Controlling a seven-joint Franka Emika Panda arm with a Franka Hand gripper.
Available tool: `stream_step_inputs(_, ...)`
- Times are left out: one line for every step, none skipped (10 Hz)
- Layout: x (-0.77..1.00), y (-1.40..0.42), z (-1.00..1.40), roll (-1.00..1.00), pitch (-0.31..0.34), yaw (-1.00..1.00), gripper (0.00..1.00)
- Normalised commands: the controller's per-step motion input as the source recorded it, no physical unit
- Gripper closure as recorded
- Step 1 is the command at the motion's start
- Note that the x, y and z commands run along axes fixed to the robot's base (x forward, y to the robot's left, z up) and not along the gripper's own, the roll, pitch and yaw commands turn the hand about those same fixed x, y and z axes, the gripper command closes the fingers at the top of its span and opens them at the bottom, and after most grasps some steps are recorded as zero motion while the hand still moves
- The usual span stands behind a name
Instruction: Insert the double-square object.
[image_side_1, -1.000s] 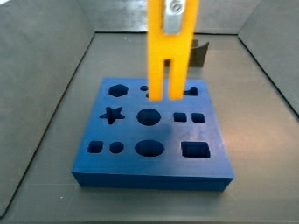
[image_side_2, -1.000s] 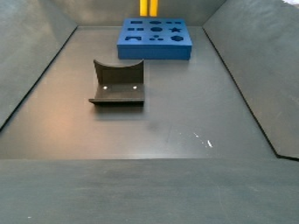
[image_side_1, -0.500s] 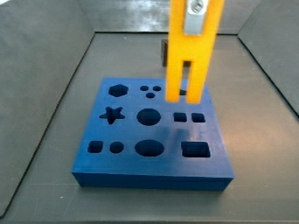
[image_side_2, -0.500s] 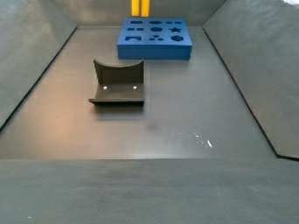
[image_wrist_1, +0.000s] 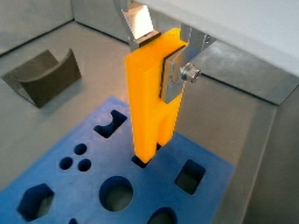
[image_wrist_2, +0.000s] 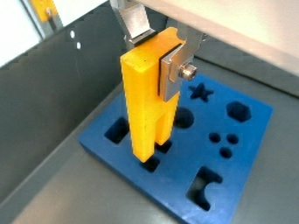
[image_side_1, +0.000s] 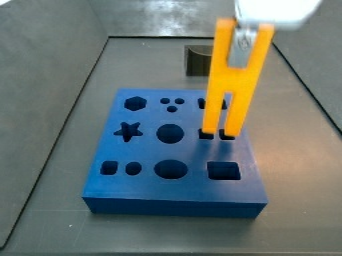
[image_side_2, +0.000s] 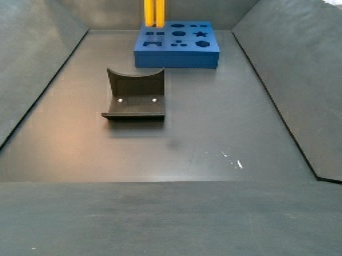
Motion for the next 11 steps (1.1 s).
stream_step_inputs(0.01, 0.00, 0.00, 0.00, 0.144, 0.01, 1.00)
stream_step_inputs(0.00, 0.11, 0.00, -0.07, 0.143, 0.00, 1.00)
stream_step_inputs(0.00, 0.16, 0.00, -0.14, 0.100, 0.04, 1.00)
stream_step_inputs(0.00, 0.19, 0.00, -0.17, 0.083, 0.05, 1.00)
stream_step_inputs(0.00, 0.11, 0.00, -0.16, 0.067, 0.11, 1.00)
stream_step_inputs(0.01, 0.00, -0.07, -0.12, 0.044, 0.20, 1.00)
stream_step_inputs(0.00, 0.00, -0.11, -0.09, 0.029, 0.19, 1.00)
stream_step_inputs(0.00, 0.00, -0.15, -0.06, 0.021, 0.15, 1.00)
stream_step_inputs(0.00, -0.01, -0.21, -0.03, 0.014, 0.17, 1.00)
stream_step_inputs(0.00, 0.00, -0.22, -0.02, 0.010, 0.18, 1.00)
stream_step_inputs(0.00, 0.00, -0.21, -0.02, 0.003, 0.18, 1.00)
